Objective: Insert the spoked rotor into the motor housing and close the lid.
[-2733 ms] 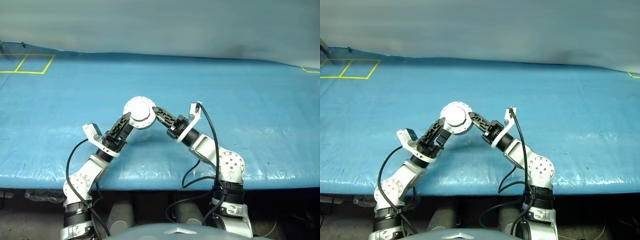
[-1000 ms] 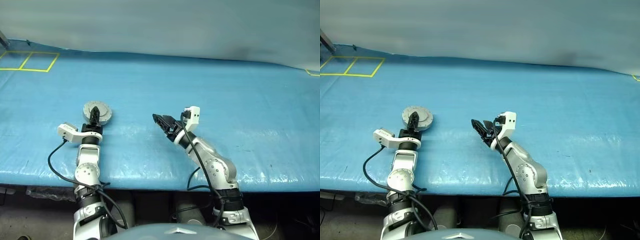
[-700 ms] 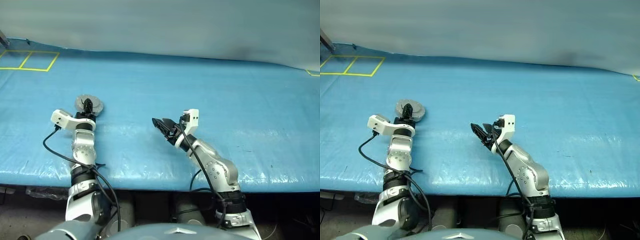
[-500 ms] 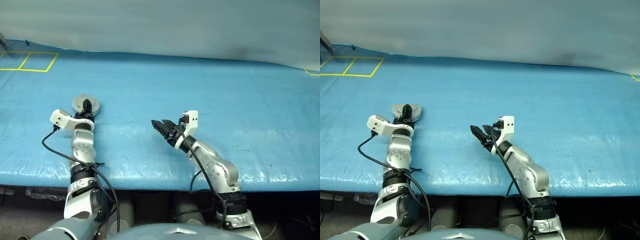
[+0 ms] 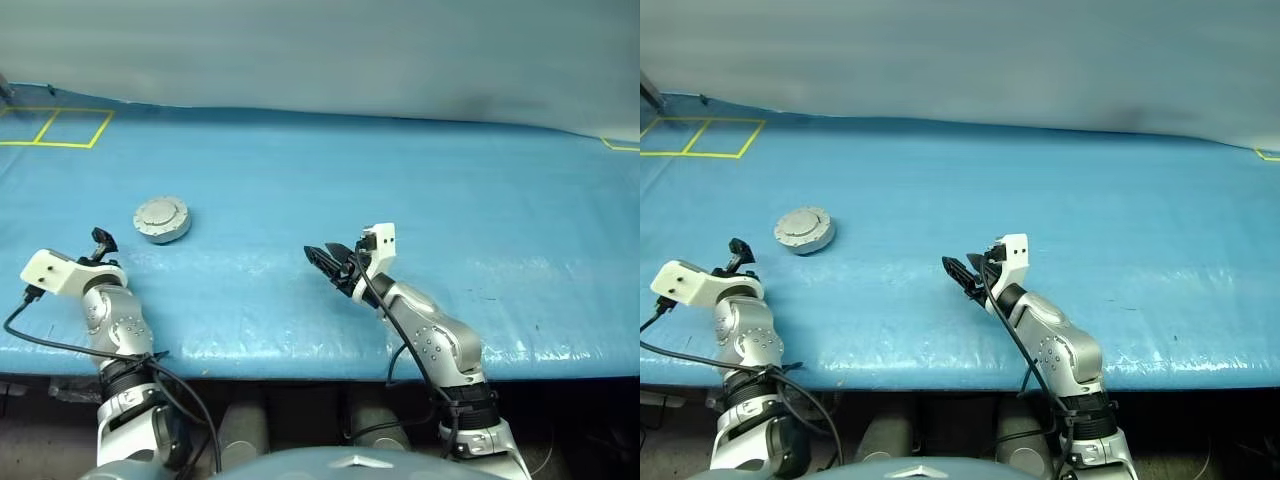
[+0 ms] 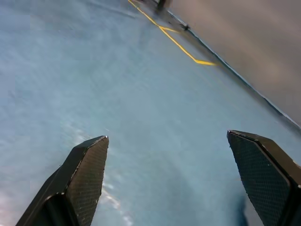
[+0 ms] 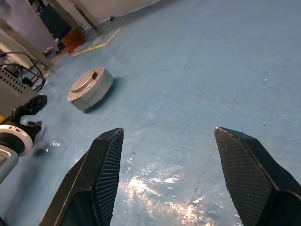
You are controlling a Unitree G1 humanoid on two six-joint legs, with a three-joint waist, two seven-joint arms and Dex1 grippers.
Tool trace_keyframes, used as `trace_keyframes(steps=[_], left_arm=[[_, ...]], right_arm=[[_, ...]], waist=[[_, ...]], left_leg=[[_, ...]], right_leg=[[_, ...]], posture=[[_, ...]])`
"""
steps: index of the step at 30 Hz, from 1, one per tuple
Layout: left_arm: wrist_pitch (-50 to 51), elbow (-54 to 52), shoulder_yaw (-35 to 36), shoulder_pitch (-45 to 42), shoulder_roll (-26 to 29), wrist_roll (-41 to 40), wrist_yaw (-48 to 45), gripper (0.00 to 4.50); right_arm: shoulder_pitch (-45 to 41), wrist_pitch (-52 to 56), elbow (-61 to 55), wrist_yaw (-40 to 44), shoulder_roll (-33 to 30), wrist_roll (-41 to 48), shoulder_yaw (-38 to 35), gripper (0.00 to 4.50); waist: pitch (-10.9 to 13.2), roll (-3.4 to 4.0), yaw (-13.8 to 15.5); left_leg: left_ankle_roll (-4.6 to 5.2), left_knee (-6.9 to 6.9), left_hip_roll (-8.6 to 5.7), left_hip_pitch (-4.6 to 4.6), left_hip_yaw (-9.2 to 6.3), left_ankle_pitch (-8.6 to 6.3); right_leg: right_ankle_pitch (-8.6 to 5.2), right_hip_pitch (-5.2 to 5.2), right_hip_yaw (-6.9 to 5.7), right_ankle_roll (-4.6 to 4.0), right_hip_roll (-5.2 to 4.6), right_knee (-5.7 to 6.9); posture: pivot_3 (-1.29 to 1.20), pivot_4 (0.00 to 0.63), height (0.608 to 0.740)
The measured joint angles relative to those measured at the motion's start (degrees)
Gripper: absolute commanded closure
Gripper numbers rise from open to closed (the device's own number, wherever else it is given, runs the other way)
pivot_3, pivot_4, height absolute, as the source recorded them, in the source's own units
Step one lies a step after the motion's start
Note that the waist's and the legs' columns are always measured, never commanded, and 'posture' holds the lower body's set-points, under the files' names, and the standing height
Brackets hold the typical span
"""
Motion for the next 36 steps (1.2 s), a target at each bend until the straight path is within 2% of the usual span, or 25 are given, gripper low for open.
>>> trace_keyframes(steps=[2, 5, 8, 10, 13, 28, 36], left_arm=[[-0.37, -2.92, -1.92, 1.36, -0.03, 0.21, -3.05, 0.1], [3.07, -13.05, -10.33, 5.91, 0.4, -2.9, -17.47, 0.1], [10.88, -21.53, -21.6, 10.36, 5.59, -4.79, -32.22, 0.1], [15.97, -26.09, -29.34, 12.86, 11.16, -4.55, -41.37, 0.1], [20.48, -29.22, -36.14, 14.32, 15.07, -3.38, -48.63, 0.1], [21.21, -27.83, -38.47, 14.66, 15.55, 3.3, -53.73, 0.1], [20.5, -27.83, -38.47, 15.66, 16.32, 5.33, -55.46, 0.1]], right_arm=[[0.01, -1.84, 0.0, 0.61, -1.08, -2.08, 0.74, 1.24], [0.73, -7.7, 0.06, 2.65, -5.37, -7.78, 1.96, 1.24], [1.76, -11.89, 0.01, 6.13, -7.57, -9.34, 1.84, 1.24], [2.14, -13.22, 0.01, 7.48, -8.89, -9.94, 1.4, 1.24], [2.13, -13.69, -0.02, 8.74, -11.89, -10.99, 0.72, 1.24], [1.97, -12.96, 1.36, 11.07, -17.9, -19.18, 1.95, 1.24], [-0.15, -15.16, 3.07, 14.73, -18.61, -19.39, 1.22, 1.24]], waist=[[-0.04, -0.06, 0.27], [-0.05, -0.07, 0.31], [-0.06, -0.03, -0.44], [-0.04, 0.02, -1.19], [-0.02, 0.05, -1.41], [-0.02, 0.05, -0.4], [-0.02, 0.04, -0.3]], left_leg=[[-0.01, 0.02, -0.05, 0.0, 0.04, 0.0], [-0.01, -0.01, -0.22, 0.02, 0.1, -0.01], [0.0, -0.1, -0.2, 0.08, 0.15, -0.01], [0.0, -0.15, -0.11, 0.05, 0.17, -0.01], [0.01, -0.15, -0.01, 0.05, 0.16, 0.0], [0.01, -0.07, -0.02, 0.02, 0.24, 0.0], [0.01, -0.08, -0.02, 0.03, 0.23, 0.0]], right_leg=[[0.03, 0.01, 0.0, -0.05, -0.08, -0.01], [0.03, 0.03, -0.01, -0.05, -0.3, -0.06], [0.02, -0.05, 0.02, -0.06, -0.29, -0.01], [-0.01, -0.2, 0.07, -0.1, -0.2, 0.05], [-0.2, -0.28, 0.08, 0.07, -0.09, 0.14], [-0.21, -0.3, 0.14, 0.08, -0.1, 0.13], [-0.21, -0.3, 0.15, 0.08, -0.09, 0.14]], posture=[[0.0, 0.15, 0.74], [0.0, 0.15, 0.74], [0.0, 0.15, 0.74], [0.0, 0.15, 0.74], [0.0, 0.15, 0.74], [0.0, 0.15, 0.74], [0.0, 0.15, 0.74]])
